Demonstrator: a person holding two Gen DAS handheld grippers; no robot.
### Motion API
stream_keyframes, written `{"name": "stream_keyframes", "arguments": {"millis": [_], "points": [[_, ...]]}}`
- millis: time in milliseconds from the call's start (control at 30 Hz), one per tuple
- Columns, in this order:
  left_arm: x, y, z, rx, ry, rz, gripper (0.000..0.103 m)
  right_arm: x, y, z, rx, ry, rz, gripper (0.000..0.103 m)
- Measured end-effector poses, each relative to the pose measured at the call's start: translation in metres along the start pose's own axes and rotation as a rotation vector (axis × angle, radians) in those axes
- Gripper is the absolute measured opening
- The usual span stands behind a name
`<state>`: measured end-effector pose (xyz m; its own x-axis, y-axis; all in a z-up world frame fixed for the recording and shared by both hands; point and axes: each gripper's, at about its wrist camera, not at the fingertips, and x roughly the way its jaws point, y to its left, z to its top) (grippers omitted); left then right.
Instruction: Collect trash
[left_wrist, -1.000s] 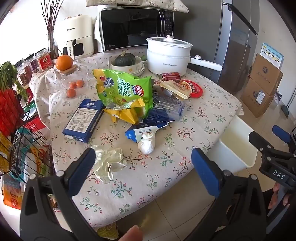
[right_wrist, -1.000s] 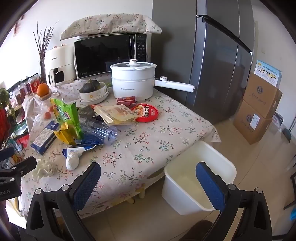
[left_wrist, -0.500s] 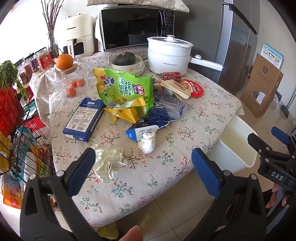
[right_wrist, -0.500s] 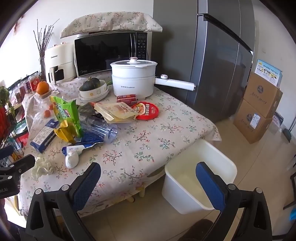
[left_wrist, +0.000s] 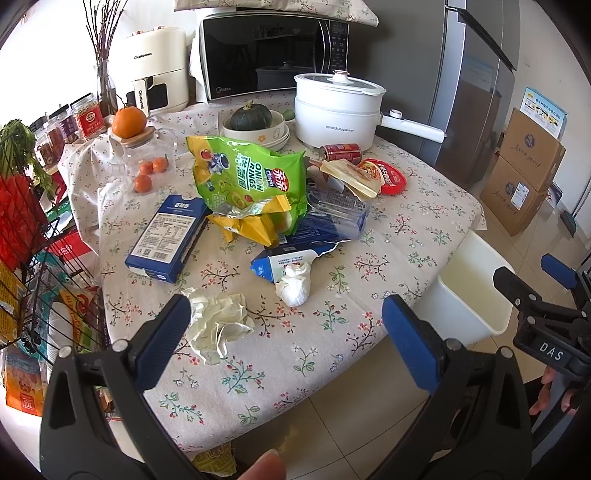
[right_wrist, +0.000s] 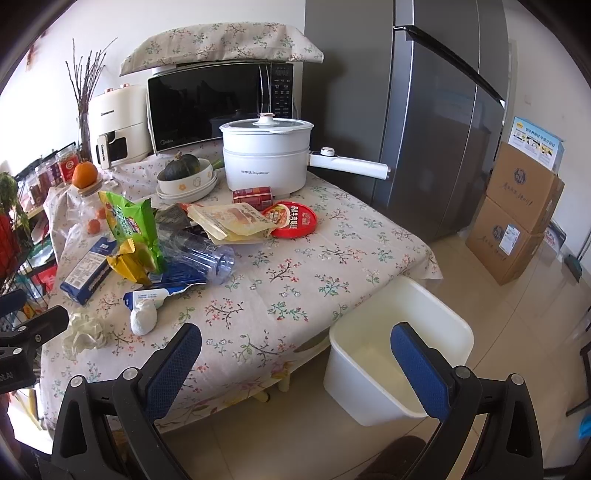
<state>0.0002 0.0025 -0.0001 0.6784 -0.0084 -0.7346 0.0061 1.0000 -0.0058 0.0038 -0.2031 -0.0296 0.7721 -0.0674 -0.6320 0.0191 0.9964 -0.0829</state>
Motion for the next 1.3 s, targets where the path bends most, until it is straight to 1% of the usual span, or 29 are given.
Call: {"name": "stream_keyframes", "arguments": {"millis": [967, 1300], "points": [[0.0022, -0.0003, 0.0026, -0.007, -0.003, -0.005, 0.103, 0.0015, 0.0019, -0.0023, 0.001, 0.007, -0.001, 0.103], [0.0016, 0.0062, 0.0016, -0.020, -0.008, -0.008, 0.103, 0.0023, 0.0032, -0.0036, 0.008, 0.007, 0.006, 0.103]]}}
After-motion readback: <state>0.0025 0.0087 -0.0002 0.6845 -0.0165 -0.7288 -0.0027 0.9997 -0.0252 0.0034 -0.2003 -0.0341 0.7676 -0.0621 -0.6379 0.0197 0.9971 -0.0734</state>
